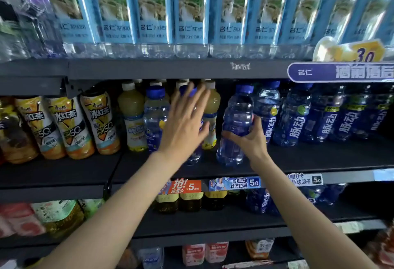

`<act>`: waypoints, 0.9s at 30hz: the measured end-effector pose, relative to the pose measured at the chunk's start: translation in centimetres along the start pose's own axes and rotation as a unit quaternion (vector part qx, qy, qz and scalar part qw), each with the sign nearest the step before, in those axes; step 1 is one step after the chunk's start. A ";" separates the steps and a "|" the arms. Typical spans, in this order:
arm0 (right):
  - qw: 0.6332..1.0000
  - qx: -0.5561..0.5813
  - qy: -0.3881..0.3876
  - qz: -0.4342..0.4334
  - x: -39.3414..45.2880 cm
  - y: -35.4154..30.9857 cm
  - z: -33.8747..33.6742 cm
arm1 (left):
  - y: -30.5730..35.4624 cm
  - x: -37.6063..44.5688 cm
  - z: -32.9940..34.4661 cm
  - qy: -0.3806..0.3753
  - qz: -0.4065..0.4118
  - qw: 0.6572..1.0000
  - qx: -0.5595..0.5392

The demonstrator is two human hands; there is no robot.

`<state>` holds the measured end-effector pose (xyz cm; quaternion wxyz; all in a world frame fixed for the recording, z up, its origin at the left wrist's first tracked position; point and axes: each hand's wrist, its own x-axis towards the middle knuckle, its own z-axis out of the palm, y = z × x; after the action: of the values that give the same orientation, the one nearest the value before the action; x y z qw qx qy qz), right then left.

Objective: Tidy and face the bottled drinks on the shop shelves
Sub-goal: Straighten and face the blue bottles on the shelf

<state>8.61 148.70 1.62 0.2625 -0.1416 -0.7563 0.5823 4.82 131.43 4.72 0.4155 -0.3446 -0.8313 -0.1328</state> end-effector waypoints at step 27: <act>0.961 0.236 -0.115 0.087 -9.4 -6.9 -2.0 | 1.7 -5.9 -8.2 -0.307 -0.346 0.664 -0.588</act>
<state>18.06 143.47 6.42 0.1482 -0.0725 -0.6071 0.7773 13.35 125.73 5.07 -0.2282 -0.2255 -0.7206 -0.6146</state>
